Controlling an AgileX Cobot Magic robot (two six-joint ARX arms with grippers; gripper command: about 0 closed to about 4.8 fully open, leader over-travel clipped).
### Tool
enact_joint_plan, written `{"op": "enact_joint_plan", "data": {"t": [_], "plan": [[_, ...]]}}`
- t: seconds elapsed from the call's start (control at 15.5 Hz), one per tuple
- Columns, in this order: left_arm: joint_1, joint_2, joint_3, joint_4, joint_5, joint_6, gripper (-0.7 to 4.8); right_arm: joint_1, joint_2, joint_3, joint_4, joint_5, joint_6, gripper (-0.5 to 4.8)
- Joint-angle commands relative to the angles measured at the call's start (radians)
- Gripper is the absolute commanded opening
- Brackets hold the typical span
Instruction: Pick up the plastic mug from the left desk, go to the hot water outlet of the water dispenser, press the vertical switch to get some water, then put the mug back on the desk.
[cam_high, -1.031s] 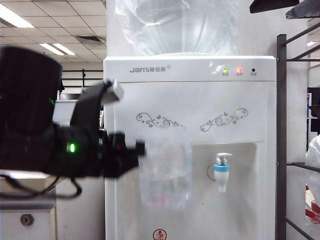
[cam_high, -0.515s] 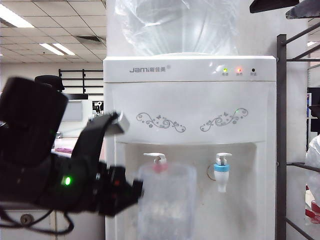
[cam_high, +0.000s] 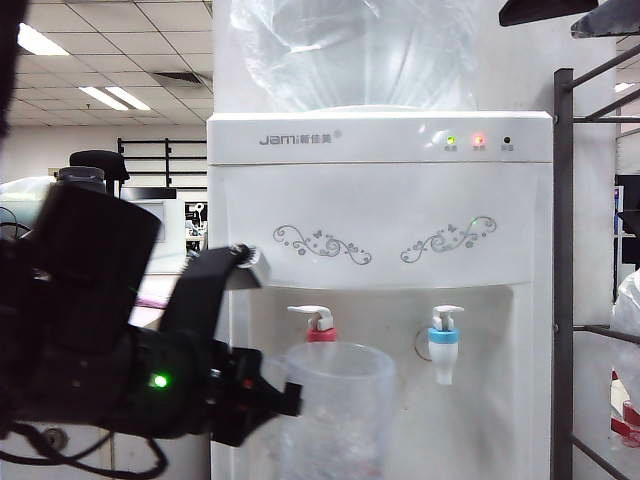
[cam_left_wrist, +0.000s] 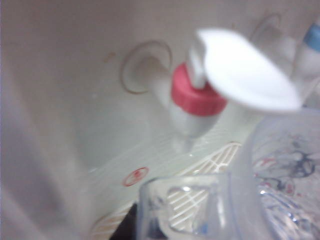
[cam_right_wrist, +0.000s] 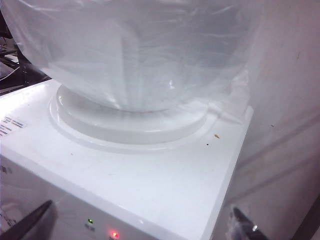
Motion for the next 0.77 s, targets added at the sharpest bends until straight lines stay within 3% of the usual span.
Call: {"op": "enact_joint_plan", "data": {"t": [0.06,0.39,0.77], "plan": [[-0.02,0.016,0.038,0.04,0.151,-0.067,-0.05,0.0,-0.002,0.006,0.011,0.001,-0.003,4.79],[-0.032,0.057,0.081,0.051,0.201,-0.125,-0.05,0.0,-0.002,0.006,0.01,0.001,-0.003,4.79],[-0.025,0.113,0.082,0.059,0.063,-0.217,-0.05,0.0,-0.002,0.006,0.01,0.001,-0.003,4.79]]}}
